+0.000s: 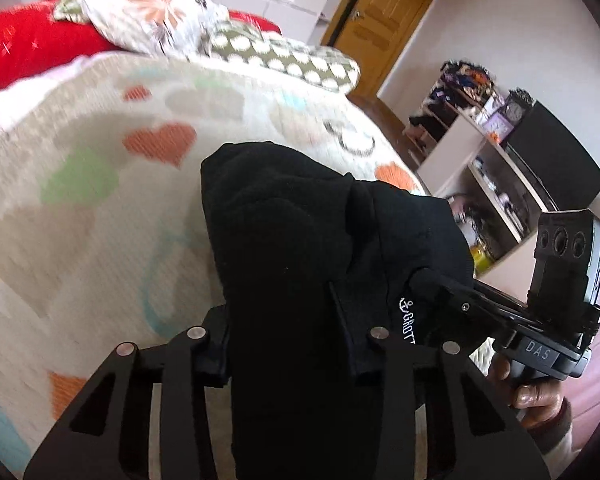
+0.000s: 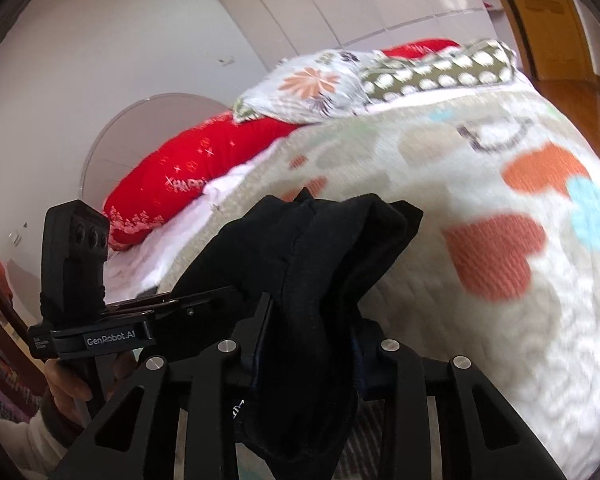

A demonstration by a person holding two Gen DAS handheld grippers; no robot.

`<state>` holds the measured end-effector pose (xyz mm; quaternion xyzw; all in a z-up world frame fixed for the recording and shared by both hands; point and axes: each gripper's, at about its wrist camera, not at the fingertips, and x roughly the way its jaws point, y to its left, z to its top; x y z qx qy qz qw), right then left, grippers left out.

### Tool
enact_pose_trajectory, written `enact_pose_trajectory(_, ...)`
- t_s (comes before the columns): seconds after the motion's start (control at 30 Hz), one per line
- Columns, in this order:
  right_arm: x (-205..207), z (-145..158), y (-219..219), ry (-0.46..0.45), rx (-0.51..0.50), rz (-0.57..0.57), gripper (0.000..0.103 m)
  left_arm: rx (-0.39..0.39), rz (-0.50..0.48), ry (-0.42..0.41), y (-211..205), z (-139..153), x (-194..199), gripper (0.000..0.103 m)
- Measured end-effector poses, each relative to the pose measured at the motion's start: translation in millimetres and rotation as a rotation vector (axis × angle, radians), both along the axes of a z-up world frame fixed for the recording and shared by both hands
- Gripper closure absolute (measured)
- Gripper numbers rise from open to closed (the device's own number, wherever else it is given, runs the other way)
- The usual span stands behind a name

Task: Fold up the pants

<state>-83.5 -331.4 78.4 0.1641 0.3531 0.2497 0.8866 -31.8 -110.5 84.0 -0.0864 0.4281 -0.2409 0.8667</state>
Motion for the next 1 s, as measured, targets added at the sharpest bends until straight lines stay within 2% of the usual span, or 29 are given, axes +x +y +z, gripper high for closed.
enact_pose_trajectory(0.13, 28.8, 12.2, 21.8, -0.038, -0.017, 0.026, 0.071, 0.025, 0.044, -0.043, 17.0, 13.6, 22.8, 0.066)
enact_pose_trajectory(0.3, 74.7, 0.7, 45.6, -0.015, -0.034, 0.036, 0.071, 0.038, 0.094, -0.016, 37.0, -1.7, 54.6, 0.065)
enact_pose_trajectory(0.37, 89.5, -12.5, 51.7, 0.019, -0.06, 0.032, 0.065, 0.068, 0.129, 0.031, 43.7, -22.3, 67.4, 0.059)
enact_pose_trajectory(0.4, 100.2, -26.2, 56.0, 0.06, -0.121, 0.003, 0.065, 0.089, 0.158, 0.073, 47.7, -35.2, 72.2, 0.058)
enact_pose_trajectory(0.47, 107.0, -39.7, 57.7, 0.106, -0.194, -0.033, 0.057, 0.078, 0.191, 0.112, 57.0, -48.3, 75.5, 0.044)
enact_pose_trajectory(0.5, 104.1, -41.4, 50.6, 0.102, -0.156, -0.037, 0.057, 0.071, 0.208, 0.099, 61.7, -47.8, 72.6, 0.036)
enact_pose_trajectory(0.63, 96.0, -17.7, 39.4, 0.047, -0.174, -0.077, 0.056, 0.138, 0.242, 0.02, 63.5, -26.7, 64.2, 0.036)
enact_pose_trajectory(0.73, 92.1, 8.1, 47.2, -0.015, -0.154, -0.033, 0.056, 0.17, 0.256, -0.028, 58.7, -12.9, 67.9, 0.036)
enact_pose_trajectory(0.8, 97.9, 17.4, 61.9, -0.041, -0.179, 0.003, 0.058, 0.187, 0.266, -0.034, 54.9, -12.0, 71.5, 0.036)
enact_pose_trajectory(0.87, 108.5, 15.5, 77.4, -0.039, -0.21, 0.027, 0.059, 0.22, 0.271, -0.016, 49.0, -20.3, 79.1, 0.036)
enact_pose_trajectory(0.97, 128.3, -3.3, 95.5, -0.002, -0.251, 0.041, 0.062, 0.25, 0.277, 0.013, 45.1, -36.5, 88.0, 0.034)
enact_pose_trajectory(1.0, 135.6, -12.1, 100.4, 0.017, -0.277, 0.04, 0.063, 0.245, 0.281, 0.015, 45.5, -39.9, 89.9, 0.028)
